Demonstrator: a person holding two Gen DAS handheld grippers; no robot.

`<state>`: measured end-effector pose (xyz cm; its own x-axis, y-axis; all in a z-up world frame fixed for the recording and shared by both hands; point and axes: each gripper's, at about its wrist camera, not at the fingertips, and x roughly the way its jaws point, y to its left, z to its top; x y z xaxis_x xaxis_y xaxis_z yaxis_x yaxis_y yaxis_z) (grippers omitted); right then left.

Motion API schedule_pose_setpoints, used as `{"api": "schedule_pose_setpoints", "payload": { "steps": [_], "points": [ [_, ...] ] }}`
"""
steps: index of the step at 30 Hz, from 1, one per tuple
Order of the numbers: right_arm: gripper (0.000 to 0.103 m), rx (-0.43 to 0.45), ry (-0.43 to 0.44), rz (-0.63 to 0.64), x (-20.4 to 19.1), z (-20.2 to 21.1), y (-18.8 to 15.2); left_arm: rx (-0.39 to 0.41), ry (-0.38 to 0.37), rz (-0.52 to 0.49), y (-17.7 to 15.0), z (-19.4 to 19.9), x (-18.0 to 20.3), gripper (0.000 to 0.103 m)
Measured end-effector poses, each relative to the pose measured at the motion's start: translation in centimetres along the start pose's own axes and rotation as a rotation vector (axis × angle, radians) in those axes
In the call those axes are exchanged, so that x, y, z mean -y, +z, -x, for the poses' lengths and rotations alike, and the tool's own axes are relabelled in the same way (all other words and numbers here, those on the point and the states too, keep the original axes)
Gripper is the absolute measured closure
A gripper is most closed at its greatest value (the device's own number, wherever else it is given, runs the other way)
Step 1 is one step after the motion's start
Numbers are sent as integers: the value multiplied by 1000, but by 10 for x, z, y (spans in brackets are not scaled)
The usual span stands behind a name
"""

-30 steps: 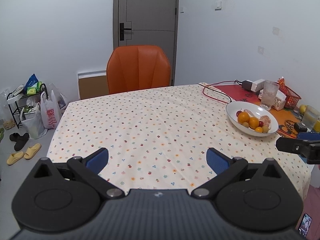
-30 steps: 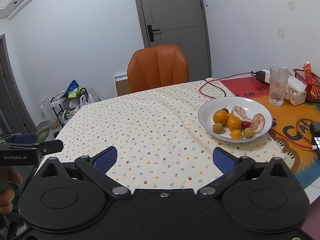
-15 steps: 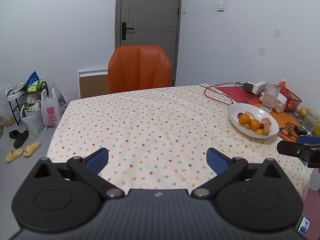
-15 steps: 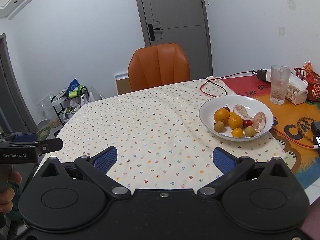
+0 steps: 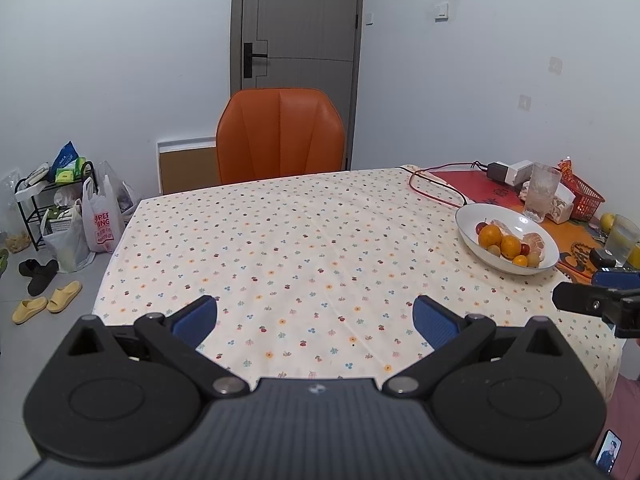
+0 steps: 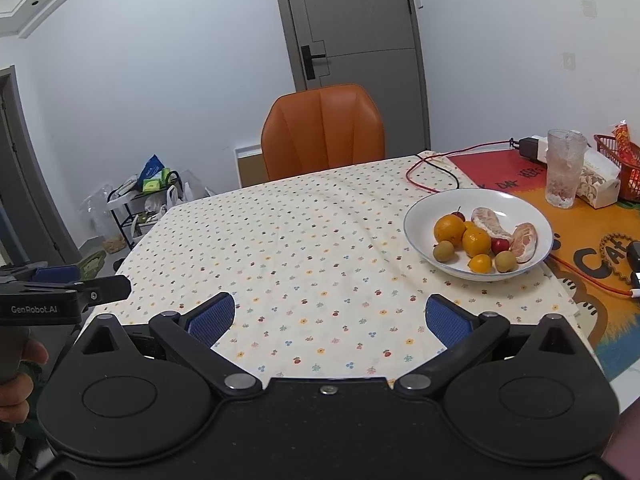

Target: Organize fruits

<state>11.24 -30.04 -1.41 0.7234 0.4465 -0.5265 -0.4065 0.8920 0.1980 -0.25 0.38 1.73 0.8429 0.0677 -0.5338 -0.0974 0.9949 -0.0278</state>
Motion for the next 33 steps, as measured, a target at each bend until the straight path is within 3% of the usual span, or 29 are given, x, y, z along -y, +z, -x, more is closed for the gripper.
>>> {"api": "schedule_pose_setpoints", "payload": {
  "steps": [33],
  "points": [
    [0,-9,-10,8,-1,-4,-3,-10,-4,5,-2,-3,2,0]
  ]
}}
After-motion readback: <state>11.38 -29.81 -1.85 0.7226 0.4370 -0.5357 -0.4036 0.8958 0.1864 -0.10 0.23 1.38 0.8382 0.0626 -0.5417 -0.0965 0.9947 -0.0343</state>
